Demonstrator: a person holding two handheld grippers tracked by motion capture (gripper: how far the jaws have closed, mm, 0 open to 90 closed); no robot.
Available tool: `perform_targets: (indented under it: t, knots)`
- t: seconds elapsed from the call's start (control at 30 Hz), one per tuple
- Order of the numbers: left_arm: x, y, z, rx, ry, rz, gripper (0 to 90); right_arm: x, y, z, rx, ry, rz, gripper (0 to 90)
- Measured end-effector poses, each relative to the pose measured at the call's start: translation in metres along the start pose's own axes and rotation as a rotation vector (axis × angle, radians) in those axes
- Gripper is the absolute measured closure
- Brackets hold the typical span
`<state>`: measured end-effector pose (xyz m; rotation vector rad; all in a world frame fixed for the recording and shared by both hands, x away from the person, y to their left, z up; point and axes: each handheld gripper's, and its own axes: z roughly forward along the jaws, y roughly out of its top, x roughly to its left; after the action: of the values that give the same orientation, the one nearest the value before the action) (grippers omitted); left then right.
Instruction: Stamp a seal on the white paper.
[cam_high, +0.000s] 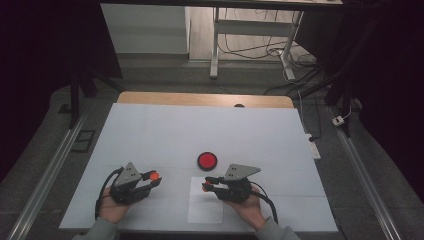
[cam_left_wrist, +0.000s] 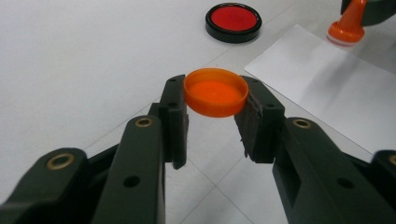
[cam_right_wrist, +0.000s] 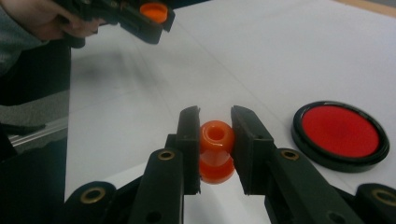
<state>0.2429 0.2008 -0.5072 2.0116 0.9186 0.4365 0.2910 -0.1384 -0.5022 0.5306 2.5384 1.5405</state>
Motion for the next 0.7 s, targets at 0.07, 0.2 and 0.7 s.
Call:
perform_targets:
  t: [0.07,0.2,0.7]
  knots:
    - [0.0,0.0,0.0,-0.001,-0.002,0.001,64.6,0.0,-0.002,0.0,0.013,0.004,-0.004,72.5]
    - [0.0,0.0,0.0,0.001,-0.001,-0.001,64.6,0.002,-0.006,0.003,0.031,0.008,-0.013,72.5]
    - [0.0,0.0,0.001,0.002,0.001,0.0,64.6,0.003,-0.013,0.011,0.085,0.013,-0.024,72.5]
